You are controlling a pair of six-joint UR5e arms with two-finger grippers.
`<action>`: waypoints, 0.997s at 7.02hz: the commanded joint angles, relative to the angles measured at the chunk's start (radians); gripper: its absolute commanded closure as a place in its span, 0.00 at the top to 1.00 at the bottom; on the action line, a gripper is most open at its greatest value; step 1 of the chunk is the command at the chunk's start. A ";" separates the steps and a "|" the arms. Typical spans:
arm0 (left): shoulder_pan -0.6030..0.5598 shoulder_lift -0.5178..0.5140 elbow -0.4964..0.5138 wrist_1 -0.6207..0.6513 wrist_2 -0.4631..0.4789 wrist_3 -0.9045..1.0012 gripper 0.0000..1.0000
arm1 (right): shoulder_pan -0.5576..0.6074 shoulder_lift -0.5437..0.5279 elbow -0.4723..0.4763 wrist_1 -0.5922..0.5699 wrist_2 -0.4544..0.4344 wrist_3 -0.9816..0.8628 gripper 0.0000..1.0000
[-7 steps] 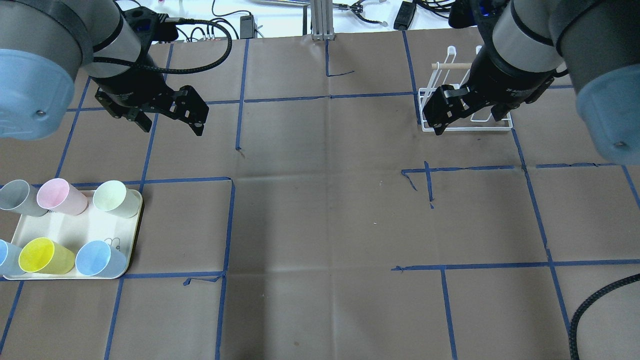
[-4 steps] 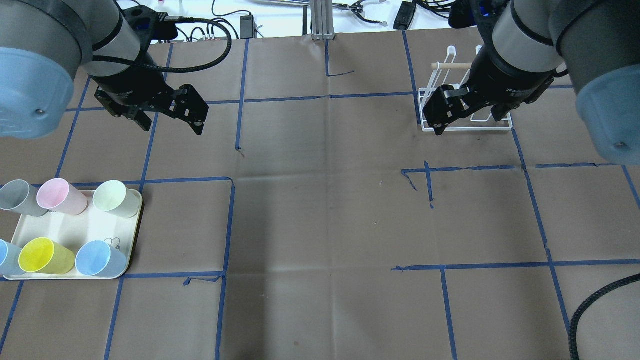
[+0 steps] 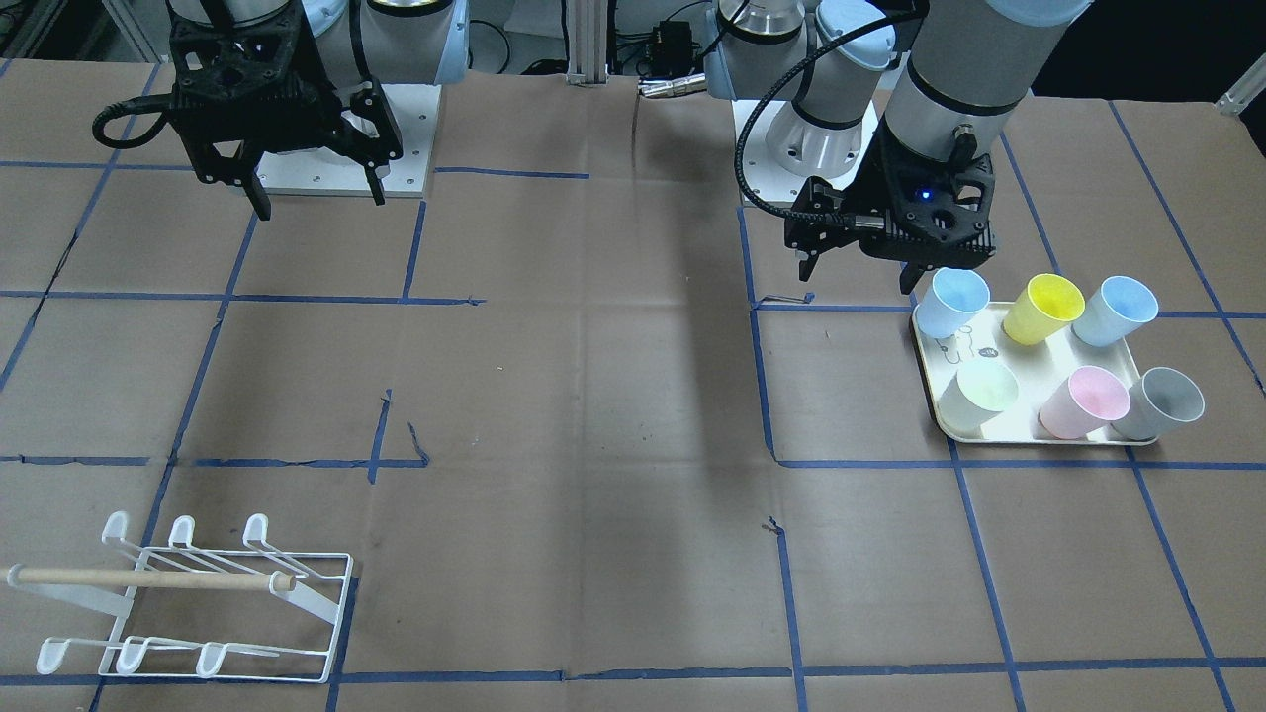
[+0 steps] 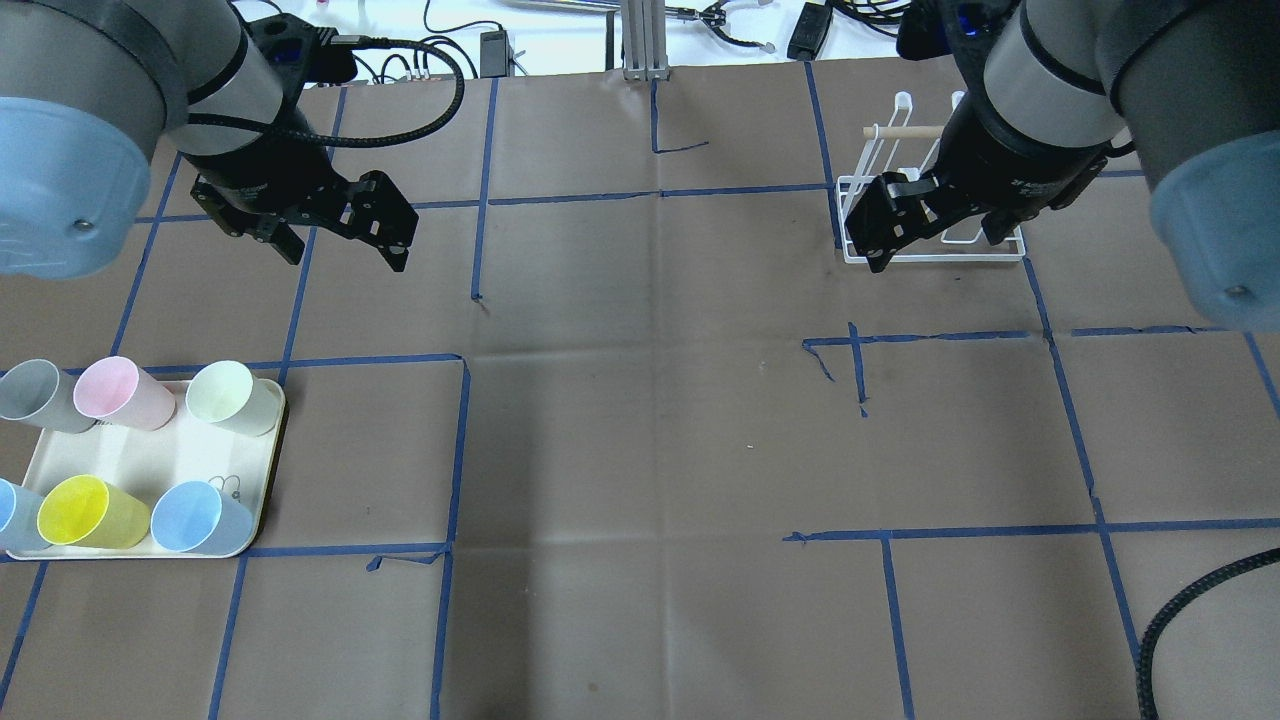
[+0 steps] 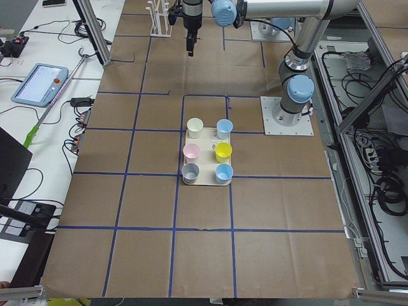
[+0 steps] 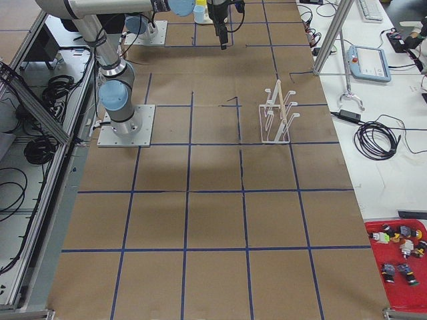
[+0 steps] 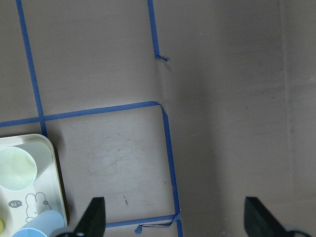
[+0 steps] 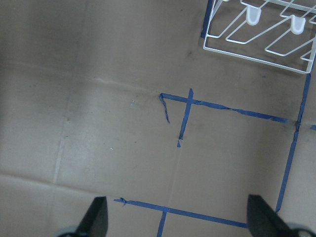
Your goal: Transfer IKEA cup to right arm and place on rack
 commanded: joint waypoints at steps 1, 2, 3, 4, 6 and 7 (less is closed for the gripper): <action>0.004 0.000 -0.007 0.001 0.002 0.030 1.00 | 0.000 0.000 0.001 0.000 0.000 0.000 1.00; 0.015 0.006 -0.009 0.001 0.004 0.073 1.00 | 0.000 0.002 0.001 0.000 0.000 0.000 1.00; 0.083 0.012 -0.024 0.001 -0.001 0.095 1.00 | 0.000 0.002 0.001 -0.002 0.000 0.000 1.00; 0.166 0.027 -0.057 0.002 -0.001 0.162 1.00 | 0.000 0.002 0.001 0.000 0.000 -0.002 1.00; 0.298 0.043 -0.081 -0.001 0.010 0.262 0.99 | 0.000 0.002 0.001 0.000 0.000 0.000 1.00; 0.367 0.038 -0.099 0.008 0.018 0.339 0.99 | 0.000 0.002 0.001 0.000 0.000 0.000 1.00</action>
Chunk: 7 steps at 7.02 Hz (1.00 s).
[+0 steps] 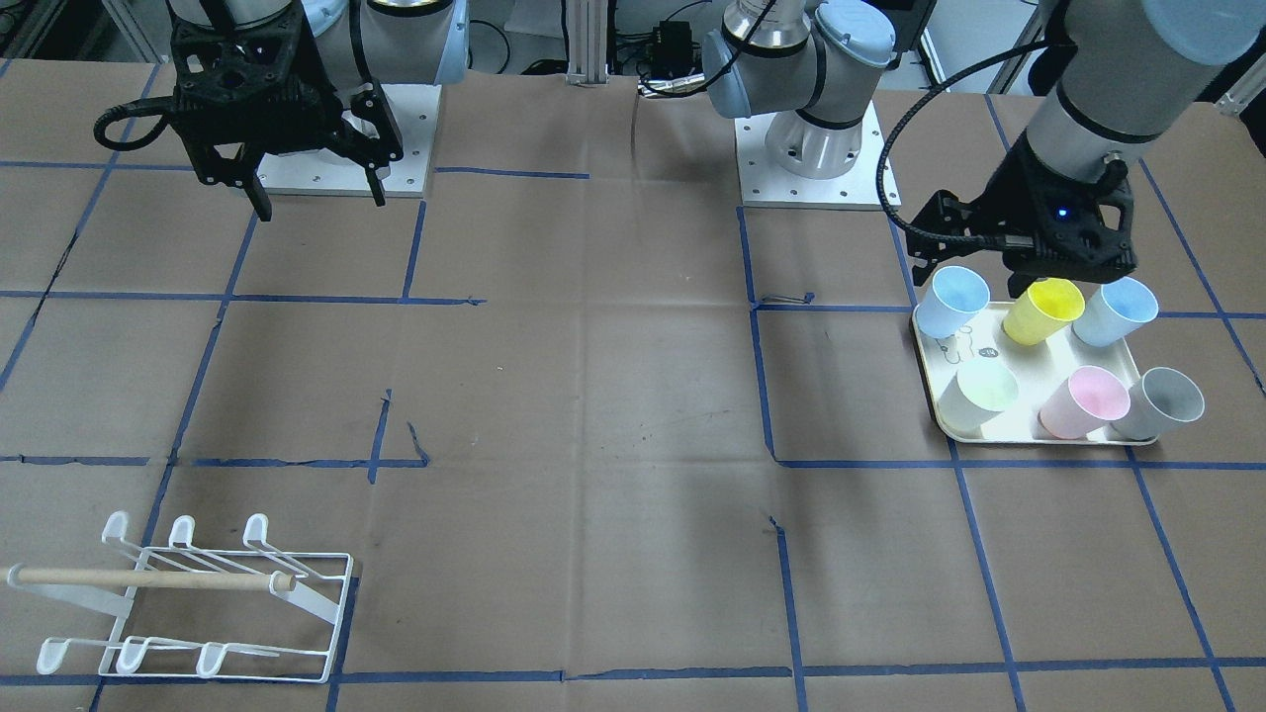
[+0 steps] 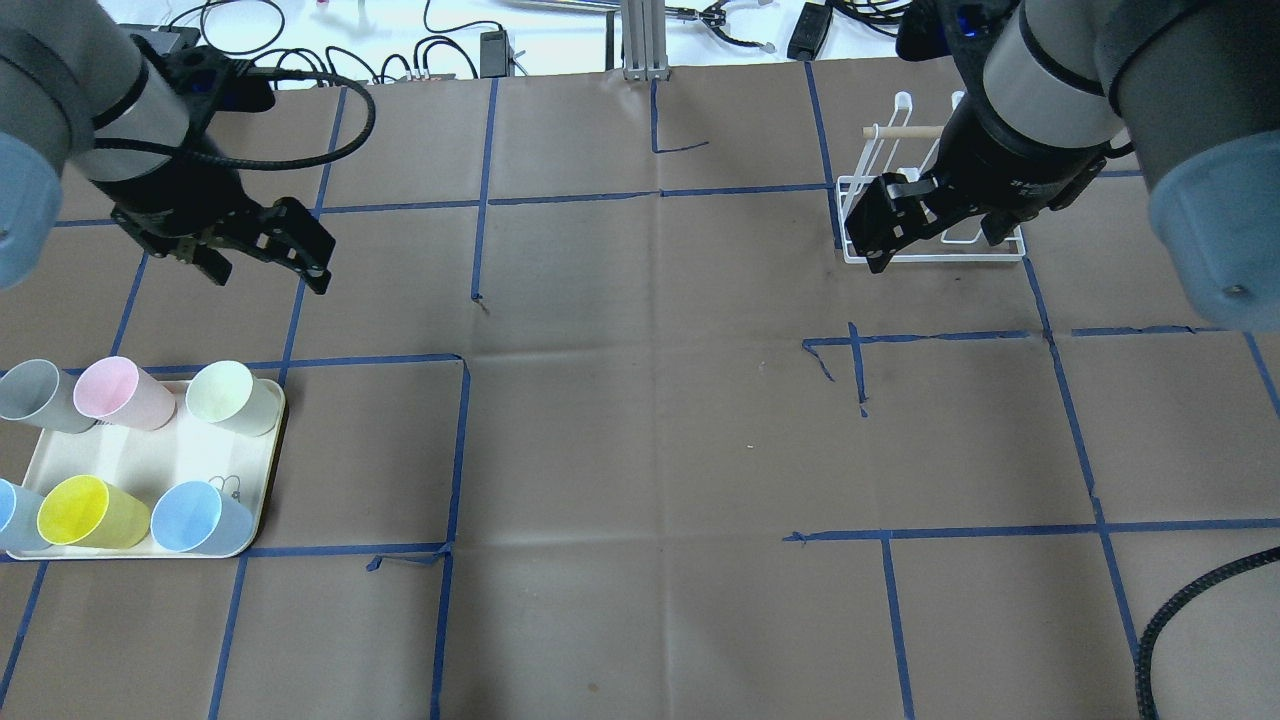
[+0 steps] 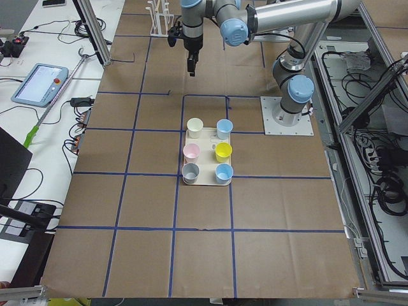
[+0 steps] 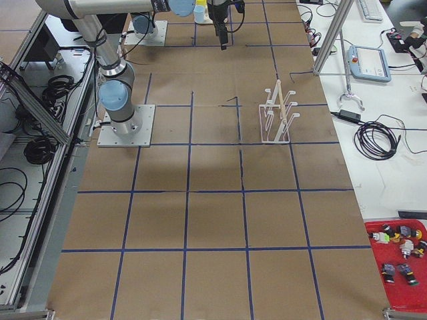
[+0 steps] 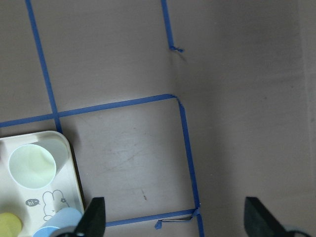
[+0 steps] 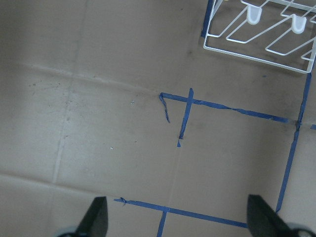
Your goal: Transfer IKEA cup to right arm and place on rack
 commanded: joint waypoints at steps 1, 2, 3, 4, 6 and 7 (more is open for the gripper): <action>0.135 -0.002 -0.046 0.061 0.009 0.132 0.99 | 0.000 0.011 0.000 0.000 0.000 0.000 1.00; 0.135 0.005 -0.061 0.072 0.006 0.122 0.99 | -0.001 0.014 0.000 0.005 0.000 -0.001 1.00; 0.132 -0.019 -0.063 0.074 -0.001 0.109 0.99 | -0.003 0.012 0.000 0.012 0.000 0.000 1.00; 0.131 -0.036 -0.070 0.095 -0.002 0.080 0.99 | -0.002 0.014 0.000 0.017 0.000 0.000 1.00; 0.129 -0.068 -0.182 0.242 -0.001 0.074 0.99 | -0.002 0.012 0.002 0.021 0.000 0.000 1.00; 0.131 -0.065 -0.239 0.294 -0.001 0.072 0.99 | -0.002 0.012 0.000 0.021 0.000 0.000 1.00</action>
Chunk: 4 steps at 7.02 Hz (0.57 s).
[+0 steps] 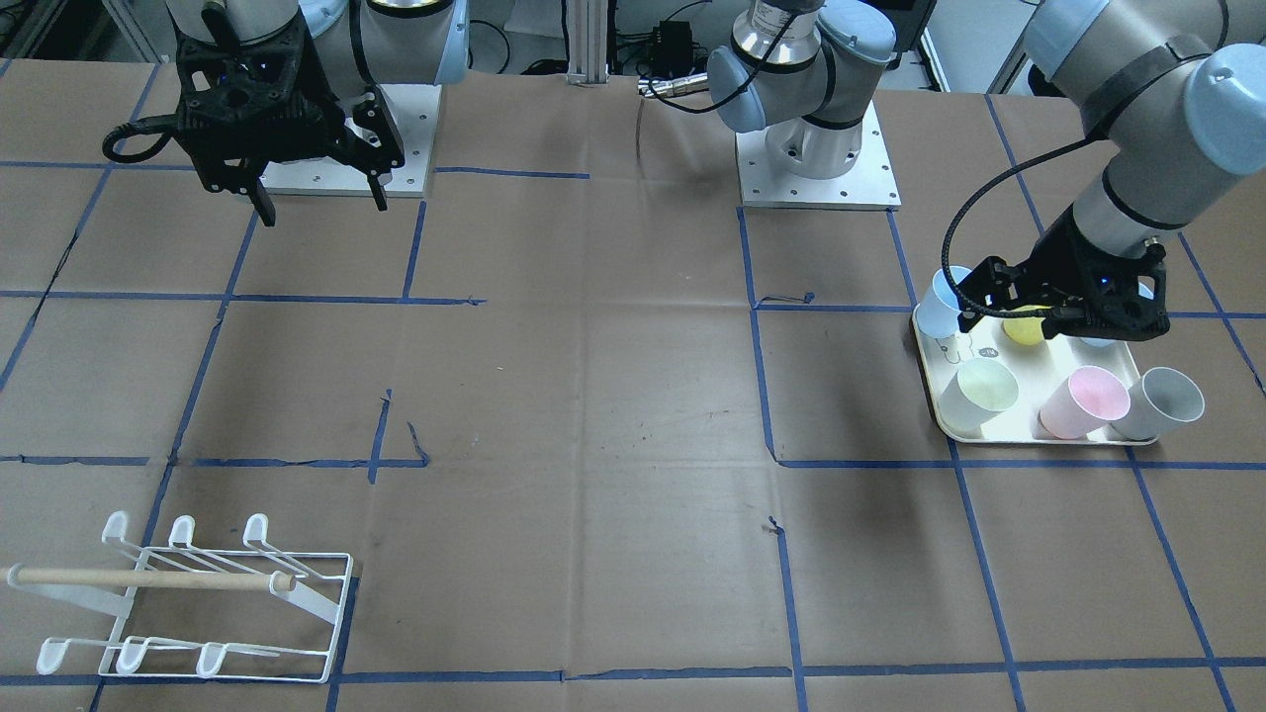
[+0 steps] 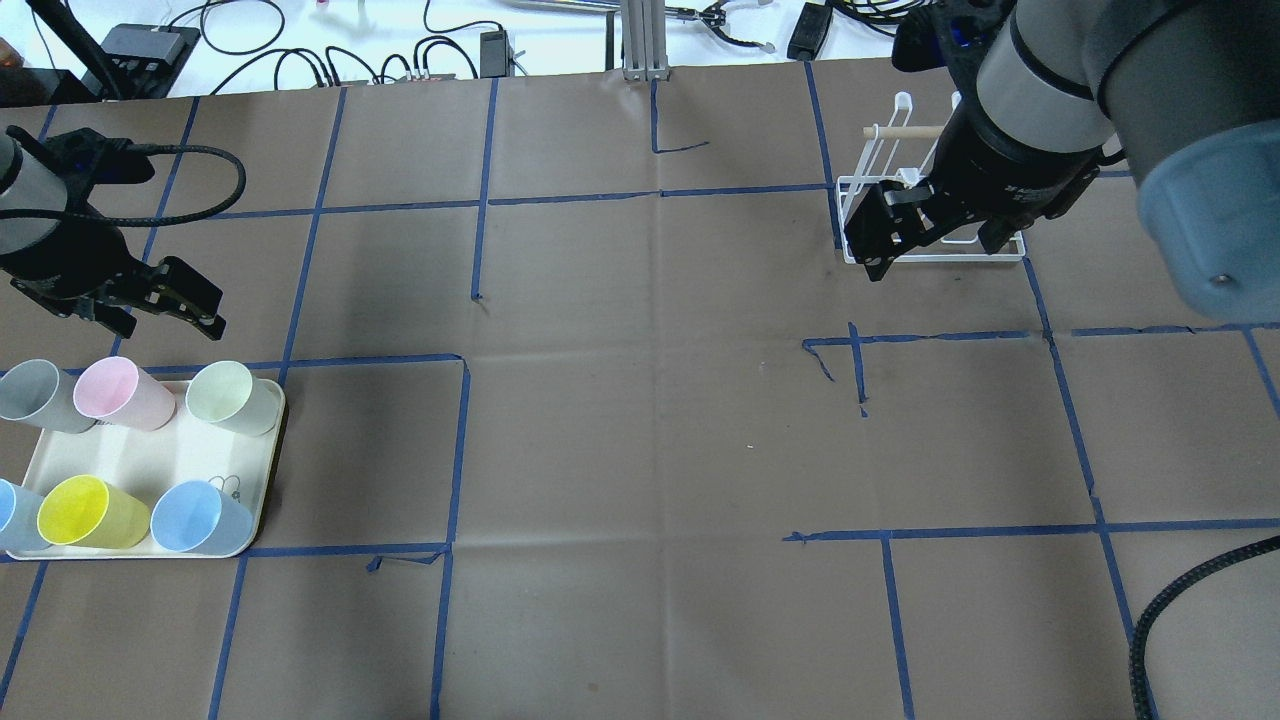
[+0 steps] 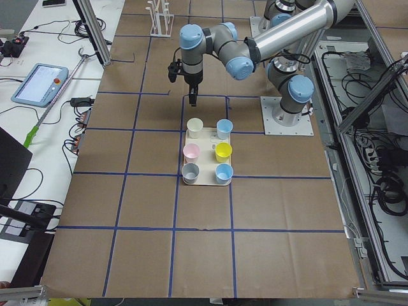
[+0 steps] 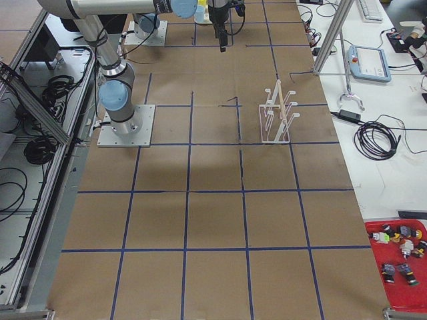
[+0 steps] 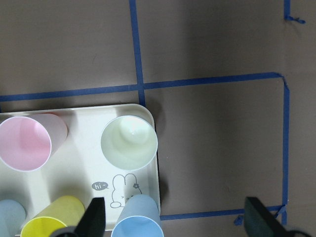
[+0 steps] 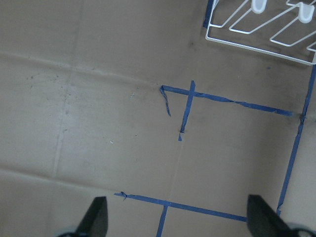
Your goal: Transfer IKEA cup to right arm and place on rack
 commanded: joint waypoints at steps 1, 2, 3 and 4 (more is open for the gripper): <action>0.003 -0.015 -0.115 0.129 0.004 -0.003 0.99 | 0.000 -0.001 -0.001 0.001 0.000 0.000 1.00; 0.009 -0.036 -0.138 0.172 0.007 -0.003 0.99 | 0.000 -0.001 -0.001 0.001 0.000 0.000 1.00; 0.010 -0.060 -0.144 0.188 0.005 -0.003 0.99 | 0.000 -0.001 0.001 0.001 0.000 0.000 1.00; 0.010 -0.086 -0.144 0.211 0.007 -0.003 0.99 | 0.000 -0.001 0.001 0.001 0.000 0.000 1.00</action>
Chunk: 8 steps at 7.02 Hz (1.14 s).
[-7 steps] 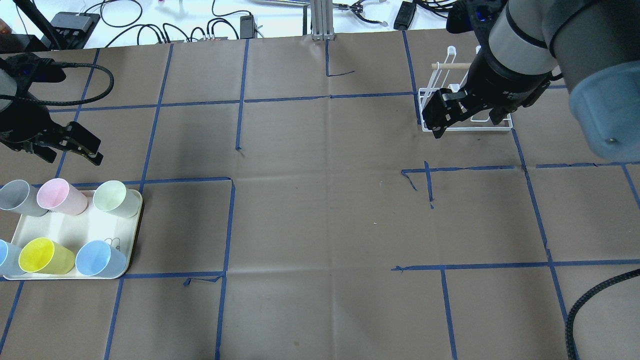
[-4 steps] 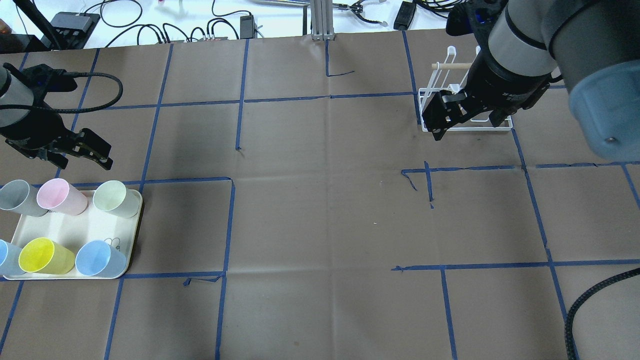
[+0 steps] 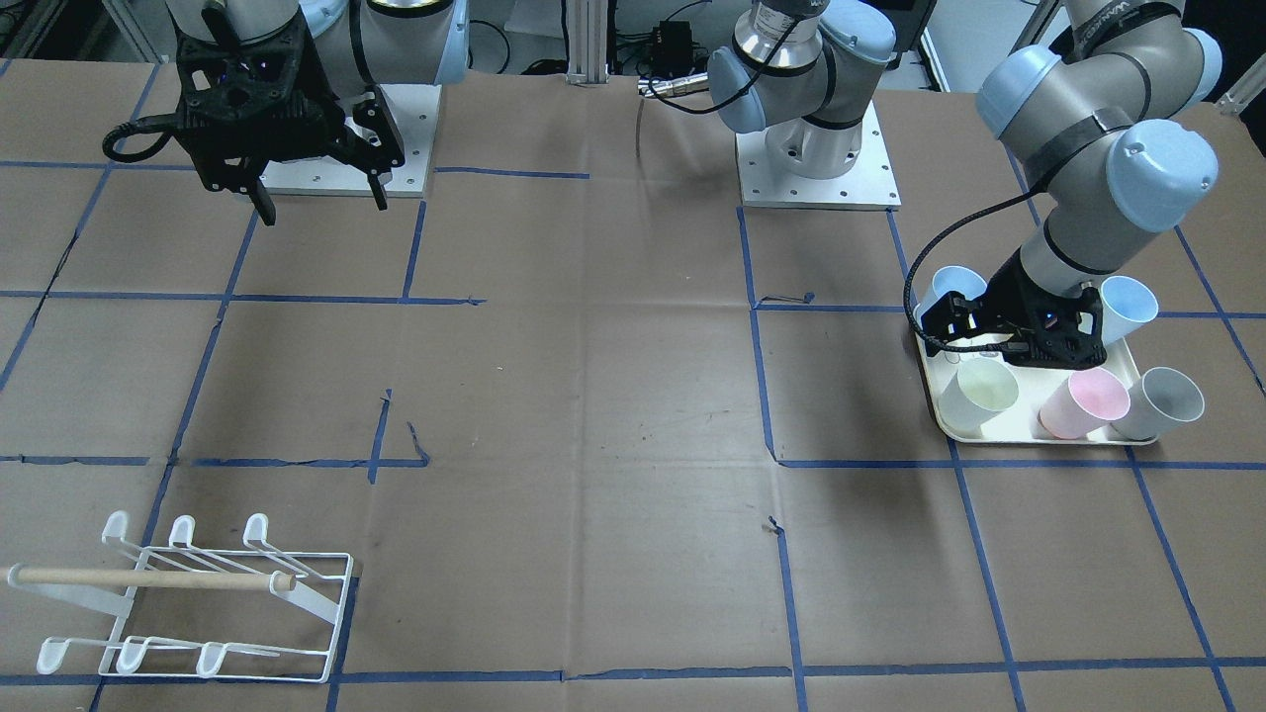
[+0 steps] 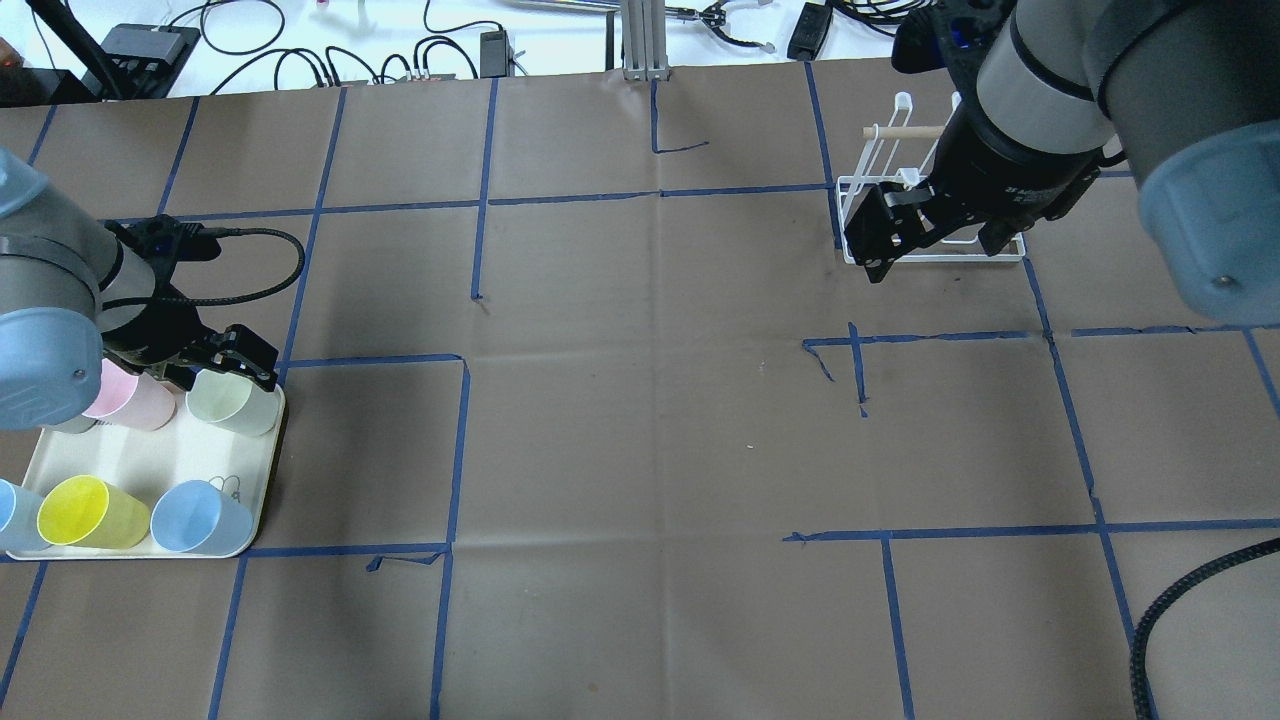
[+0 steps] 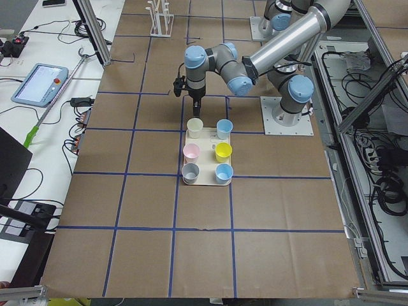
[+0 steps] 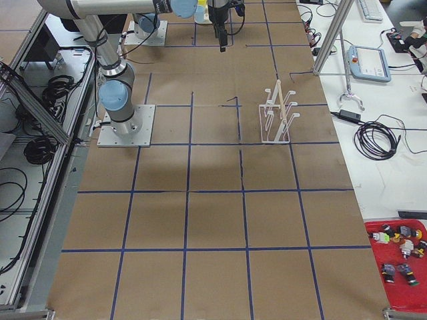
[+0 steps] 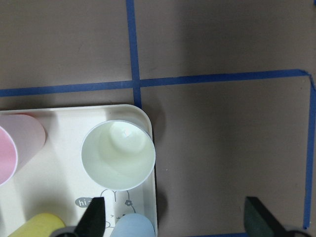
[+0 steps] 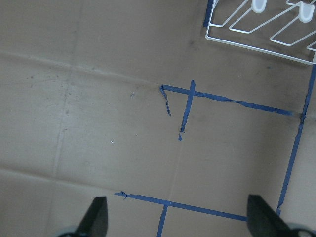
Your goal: Transfer IKEA cup to right arm and place on rack
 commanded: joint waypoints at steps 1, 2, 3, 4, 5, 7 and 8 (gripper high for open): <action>0.004 -0.054 -0.009 0.057 0.003 0.001 0.99 | 0.000 0.000 -0.001 0.000 0.000 0.000 1.00; 0.012 -0.070 -0.018 0.069 0.003 0.001 0.99 | 0.000 0.000 0.001 0.002 0.000 0.000 1.00; 0.017 -0.079 -0.029 0.091 0.003 0.001 0.99 | 0.000 0.000 0.001 0.000 0.000 0.000 1.00; 0.017 -0.091 -0.034 0.104 0.003 0.003 0.97 | 0.000 0.000 0.001 0.000 0.000 0.000 1.00; 0.018 -0.109 -0.035 0.133 0.004 0.003 0.96 | 0.000 0.000 -0.001 0.000 0.000 0.000 1.00; 0.018 -0.111 -0.031 0.134 0.007 0.011 0.45 | 0.000 0.000 -0.001 0.000 0.000 0.000 1.00; 0.018 -0.110 -0.026 0.132 0.010 0.009 0.19 | 0.000 0.000 -0.001 0.000 0.000 0.000 1.00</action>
